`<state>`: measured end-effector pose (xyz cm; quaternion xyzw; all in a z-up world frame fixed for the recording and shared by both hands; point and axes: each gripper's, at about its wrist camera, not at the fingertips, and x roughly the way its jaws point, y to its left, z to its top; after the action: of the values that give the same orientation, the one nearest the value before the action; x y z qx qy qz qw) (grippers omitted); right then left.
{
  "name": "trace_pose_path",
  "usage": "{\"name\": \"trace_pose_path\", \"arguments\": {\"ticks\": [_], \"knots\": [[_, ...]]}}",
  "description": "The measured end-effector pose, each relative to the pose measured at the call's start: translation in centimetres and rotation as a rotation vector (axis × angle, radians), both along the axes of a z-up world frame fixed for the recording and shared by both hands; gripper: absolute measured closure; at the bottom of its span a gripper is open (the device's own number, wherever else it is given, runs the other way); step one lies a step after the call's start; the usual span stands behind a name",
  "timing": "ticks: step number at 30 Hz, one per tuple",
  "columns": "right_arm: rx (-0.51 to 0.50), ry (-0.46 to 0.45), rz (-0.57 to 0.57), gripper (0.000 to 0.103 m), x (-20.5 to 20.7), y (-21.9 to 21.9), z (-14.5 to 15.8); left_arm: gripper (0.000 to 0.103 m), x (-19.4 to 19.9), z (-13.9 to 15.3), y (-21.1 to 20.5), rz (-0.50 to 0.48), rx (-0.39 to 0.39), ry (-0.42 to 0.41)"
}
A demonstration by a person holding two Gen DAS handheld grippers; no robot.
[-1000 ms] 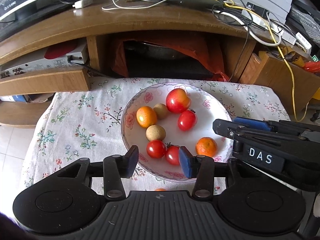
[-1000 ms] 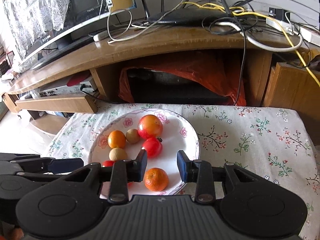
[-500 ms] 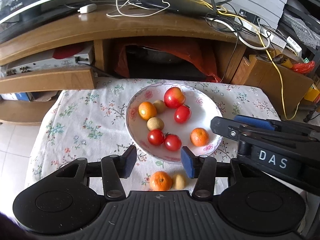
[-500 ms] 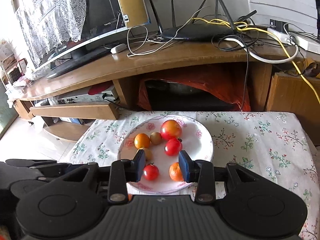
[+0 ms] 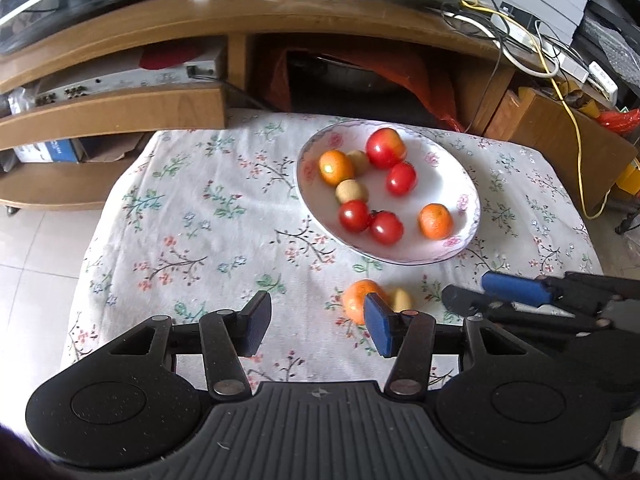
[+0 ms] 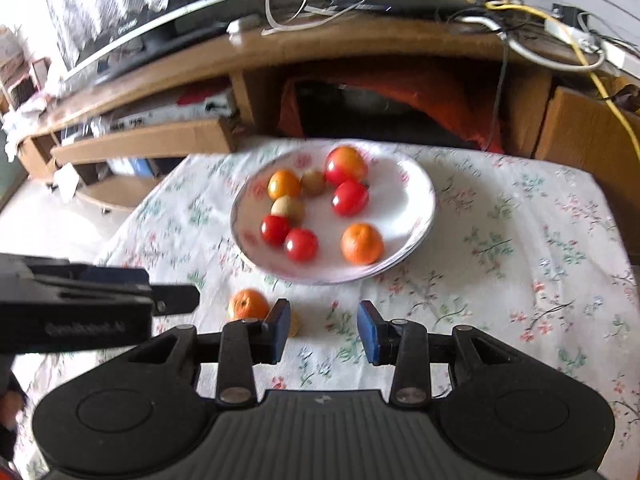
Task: Organize fruits
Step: 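Move the right tool toward a kiwi while the left tool approaches an orange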
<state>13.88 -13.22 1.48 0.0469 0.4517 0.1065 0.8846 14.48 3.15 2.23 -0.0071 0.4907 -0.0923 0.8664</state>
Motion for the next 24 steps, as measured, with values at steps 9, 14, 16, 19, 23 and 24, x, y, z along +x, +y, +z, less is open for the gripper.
{"name": "trace_pose_path", "arguments": {"ticks": [9, 14, 16, 19, 23, 24], "knots": [[-0.015, 0.045, 0.064, 0.075, 1.7, 1.9, -3.0, 0.042, 0.9, -0.2, 1.0, 0.023, -0.068, 0.032], [0.038, 0.048, 0.112, 0.079, 2.1, 2.0, -3.7, 0.041, 1.1, -0.5, 0.4, 0.006, -0.077, 0.045], [0.057, 0.052, 0.134, 0.082, 2.0, 2.1, -4.0, 0.04, 1.1, -0.6, 0.2, -0.002, -0.076, 0.049], [0.055, 0.051, 0.151, 0.088, 2.0, 2.4, -4.2, 0.04, 1.2, -1.0, 0.3, 0.003, -0.075, 0.06], [0.072, 0.042, 0.145, 0.088, 2.2, 2.4, -4.2, 0.04, 1.3, -1.2, 0.9, 0.025, -0.093, 0.068], [0.079, 0.042, 0.146, 0.088, 2.3, 2.2, -4.2, 0.039, 1.3, -1.2, 1.0, 0.031, -0.092, 0.069]]}}
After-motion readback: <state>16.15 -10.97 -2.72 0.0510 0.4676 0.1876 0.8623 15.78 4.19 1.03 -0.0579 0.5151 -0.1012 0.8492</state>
